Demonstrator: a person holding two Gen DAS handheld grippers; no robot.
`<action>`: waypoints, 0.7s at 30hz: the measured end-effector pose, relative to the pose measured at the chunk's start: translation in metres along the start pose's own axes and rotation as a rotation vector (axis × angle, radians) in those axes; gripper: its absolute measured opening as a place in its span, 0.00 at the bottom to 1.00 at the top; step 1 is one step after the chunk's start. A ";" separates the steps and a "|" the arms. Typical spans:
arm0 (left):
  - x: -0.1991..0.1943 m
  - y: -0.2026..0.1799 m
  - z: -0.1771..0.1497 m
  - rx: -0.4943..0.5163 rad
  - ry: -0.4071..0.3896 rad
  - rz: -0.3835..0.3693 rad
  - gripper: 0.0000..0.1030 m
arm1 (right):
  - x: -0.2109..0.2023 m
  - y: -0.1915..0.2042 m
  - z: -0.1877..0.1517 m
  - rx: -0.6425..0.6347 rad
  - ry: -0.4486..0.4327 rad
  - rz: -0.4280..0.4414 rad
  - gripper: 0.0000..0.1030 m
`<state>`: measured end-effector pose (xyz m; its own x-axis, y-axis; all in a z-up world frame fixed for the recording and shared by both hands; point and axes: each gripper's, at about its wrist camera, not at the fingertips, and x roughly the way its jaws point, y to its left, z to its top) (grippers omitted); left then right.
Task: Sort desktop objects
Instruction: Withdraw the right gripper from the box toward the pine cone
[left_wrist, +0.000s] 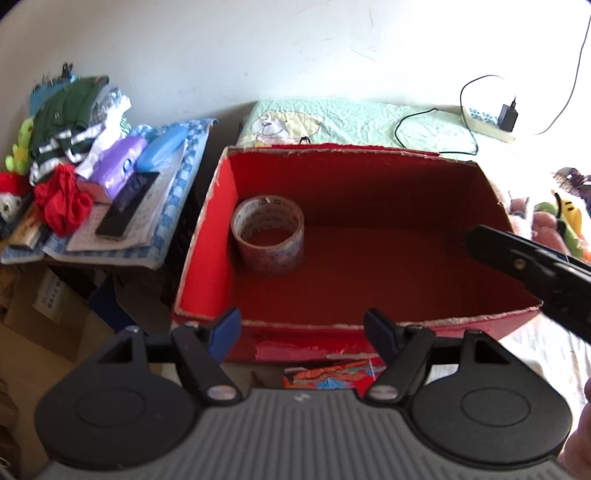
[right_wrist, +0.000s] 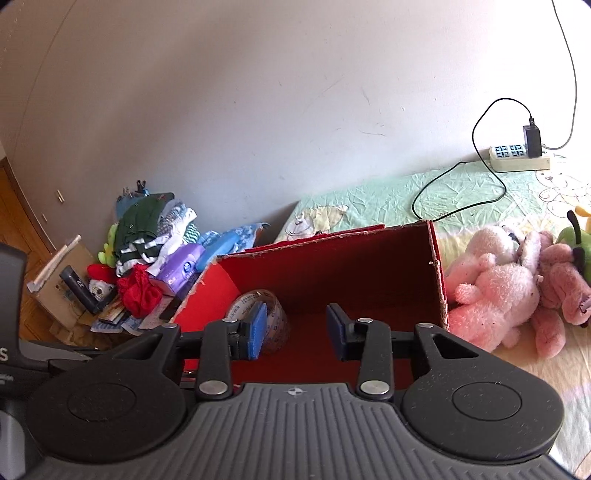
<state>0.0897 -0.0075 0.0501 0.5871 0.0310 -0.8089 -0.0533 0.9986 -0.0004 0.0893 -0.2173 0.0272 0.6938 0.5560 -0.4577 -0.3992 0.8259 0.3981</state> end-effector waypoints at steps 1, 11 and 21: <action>-0.001 0.004 -0.003 -0.012 -0.001 -0.017 0.75 | -0.003 -0.001 -0.001 0.007 -0.003 0.006 0.38; -0.030 0.030 -0.050 -0.035 -0.074 -0.189 0.96 | -0.033 -0.001 -0.042 -0.026 0.050 0.115 0.38; -0.028 0.012 -0.099 0.013 -0.054 -0.302 0.97 | -0.012 -0.001 -0.072 0.027 0.247 0.160 0.32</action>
<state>-0.0075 -0.0007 0.0150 0.6174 -0.2651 -0.7407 0.1401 0.9635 -0.2281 0.0387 -0.2176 -0.0246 0.4556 0.6873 -0.5658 -0.4733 0.7253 0.4999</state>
